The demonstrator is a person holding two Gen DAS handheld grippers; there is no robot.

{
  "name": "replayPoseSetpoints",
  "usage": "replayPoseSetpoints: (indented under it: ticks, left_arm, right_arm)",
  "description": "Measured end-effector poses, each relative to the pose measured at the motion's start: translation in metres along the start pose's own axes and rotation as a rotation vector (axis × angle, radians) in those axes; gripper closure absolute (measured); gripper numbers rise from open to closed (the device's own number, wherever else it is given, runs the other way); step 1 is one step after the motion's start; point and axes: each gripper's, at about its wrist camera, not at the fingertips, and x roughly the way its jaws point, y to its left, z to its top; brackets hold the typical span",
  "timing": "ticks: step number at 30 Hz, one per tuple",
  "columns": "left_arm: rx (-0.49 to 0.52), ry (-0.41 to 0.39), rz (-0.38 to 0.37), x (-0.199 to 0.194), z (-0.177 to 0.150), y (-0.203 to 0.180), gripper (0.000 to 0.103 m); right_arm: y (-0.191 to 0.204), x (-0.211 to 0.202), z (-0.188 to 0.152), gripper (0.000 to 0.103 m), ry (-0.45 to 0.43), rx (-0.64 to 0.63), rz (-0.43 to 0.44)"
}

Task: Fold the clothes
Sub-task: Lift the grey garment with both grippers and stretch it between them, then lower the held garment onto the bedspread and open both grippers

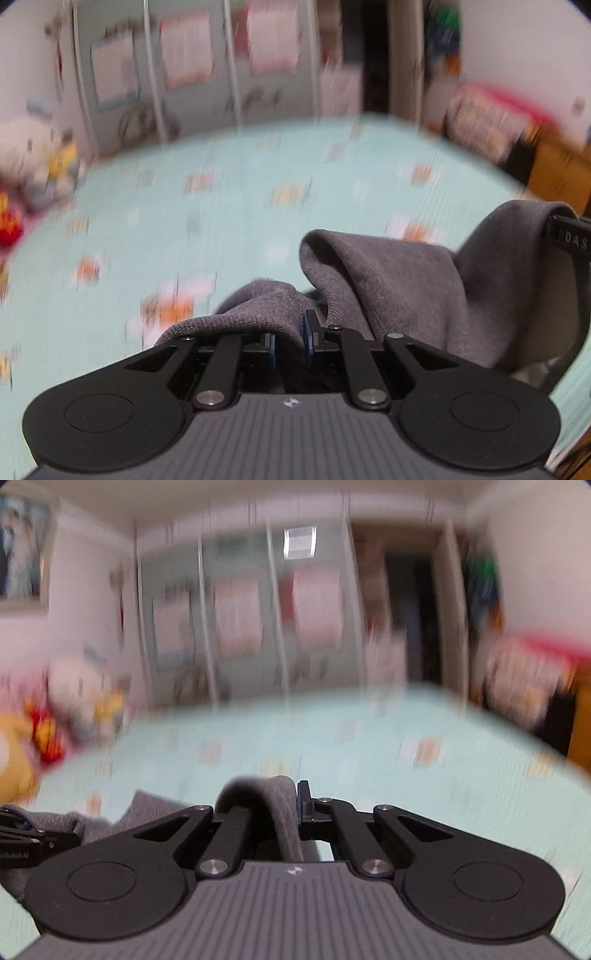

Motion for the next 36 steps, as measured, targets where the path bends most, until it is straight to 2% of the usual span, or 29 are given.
replayPoseSetpoints:
  ticks: [3,5,6,7,9,15,18,19,20,22,25,28,30,33,36]
  left_arm:
    - [0.044,0.085,0.073,0.029,-0.030,0.004,0.089]
    - [0.062,0.083,0.082,0.029,-0.037,0.004,0.089]
    - [0.070,0.081,0.086,0.028,-0.040,0.005,0.088]
    - [0.079,0.079,0.090,0.027,-0.043,0.005,0.088]
    - [0.089,0.076,0.092,0.025,-0.045,0.006,0.088]
    - [0.076,0.078,0.070,0.014,-0.044,0.006,0.080]
    - [0.045,0.085,0.048,0.005,-0.040,0.011,0.070]
    - [0.037,0.086,0.052,0.000,-0.041,0.012,0.063]
    - [0.031,0.087,0.056,-0.004,-0.041,0.013,0.051]
    - [0.024,0.083,0.073,-0.013,-0.042,0.015,0.039]
    - [0.045,0.068,0.109,-0.027,-0.045,0.016,0.031]
    - [0.038,0.082,0.112,-0.038,-0.047,0.020,0.029]
    - [0.026,0.100,0.108,-0.043,-0.049,0.023,0.027]
    - [0.022,0.131,0.119,-0.046,-0.054,0.026,0.025]
    - [0.026,0.153,0.135,-0.049,-0.060,0.026,0.024]
  right_arm:
    - [-0.005,0.043,-0.059,0.096,0.244,0.081,-0.014]
    - [-0.006,0.043,-0.089,0.094,0.294,0.136,-0.013]
    - [-0.006,0.039,-0.099,0.087,0.302,0.156,-0.005]
    - [-0.006,0.032,-0.104,0.076,0.297,0.164,0.003]
    - [-0.007,0.017,-0.112,0.071,0.282,0.173,0.015]
    - [0.007,-0.012,-0.090,0.068,0.194,0.136,0.017]
    - [0.021,-0.021,-0.074,0.058,0.149,0.117,0.037]
    - [0.028,-0.024,-0.071,0.052,0.137,0.099,0.047]
    - [0.035,-0.027,-0.069,0.049,0.126,0.078,0.056]
    - [0.045,-0.032,-0.064,0.037,0.119,0.069,0.078]
    - [0.060,-0.038,-0.056,0.029,0.111,0.061,0.111]
    - [0.072,-0.037,-0.051,0.027,0.143,0.068,0.089]
    - [0.076,-0.034,-0.051,0.022,0.190,0.096,0.080]
    - [0.078,-0.028,-0.055,0.022,0.273,0.153,0.116]
    - [0.084,-0.024,-0.058,0.022,0.351,0.142,0.122]
